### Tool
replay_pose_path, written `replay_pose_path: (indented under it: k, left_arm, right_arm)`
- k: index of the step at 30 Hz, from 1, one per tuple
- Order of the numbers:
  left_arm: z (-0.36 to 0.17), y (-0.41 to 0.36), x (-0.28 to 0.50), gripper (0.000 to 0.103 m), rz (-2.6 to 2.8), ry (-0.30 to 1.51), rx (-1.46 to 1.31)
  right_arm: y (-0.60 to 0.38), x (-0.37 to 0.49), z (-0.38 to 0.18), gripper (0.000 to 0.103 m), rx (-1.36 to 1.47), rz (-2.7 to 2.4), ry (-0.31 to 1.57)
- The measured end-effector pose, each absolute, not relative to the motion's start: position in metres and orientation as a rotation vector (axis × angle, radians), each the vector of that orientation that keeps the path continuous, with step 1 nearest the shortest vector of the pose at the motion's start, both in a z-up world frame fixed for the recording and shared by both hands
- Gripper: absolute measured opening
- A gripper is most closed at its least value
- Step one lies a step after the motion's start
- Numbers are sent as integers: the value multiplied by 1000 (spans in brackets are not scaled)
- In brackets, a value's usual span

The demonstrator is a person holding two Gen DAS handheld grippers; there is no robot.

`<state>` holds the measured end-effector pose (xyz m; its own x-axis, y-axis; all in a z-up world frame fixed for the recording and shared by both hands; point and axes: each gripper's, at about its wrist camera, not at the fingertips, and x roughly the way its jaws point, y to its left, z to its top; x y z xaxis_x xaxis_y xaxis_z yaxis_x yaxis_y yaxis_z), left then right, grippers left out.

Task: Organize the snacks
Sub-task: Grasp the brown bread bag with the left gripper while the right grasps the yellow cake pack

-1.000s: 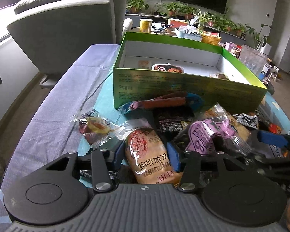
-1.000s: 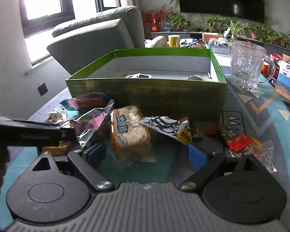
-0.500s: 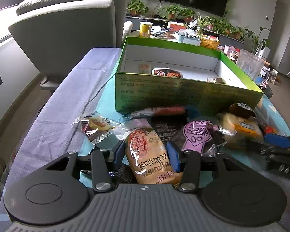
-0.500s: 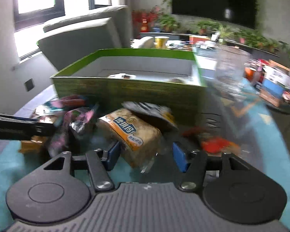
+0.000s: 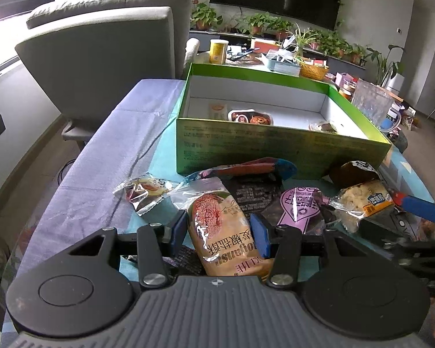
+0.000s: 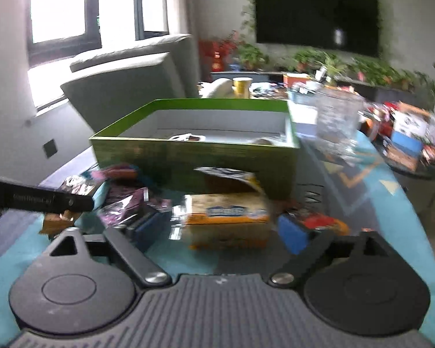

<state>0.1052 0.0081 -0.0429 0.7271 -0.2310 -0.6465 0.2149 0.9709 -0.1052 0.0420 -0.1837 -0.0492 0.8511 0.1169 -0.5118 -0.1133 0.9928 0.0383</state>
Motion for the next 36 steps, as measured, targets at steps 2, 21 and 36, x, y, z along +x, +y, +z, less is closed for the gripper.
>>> replay_pose_path:
  k: [2,21,36]
  left_arm:
    - [-41,9,104,45,-250,710,-24]
    - [-47,8,102,45,-255,726,-30]
    - [-19,9,75,45,-257,629,-27]
  right_arm:
    - [-178,49,-53,58,-32,128,547]
    - [-175,75,-63,58,-47,81,600]
    - [-182,23,-26,58,-9,111,475]
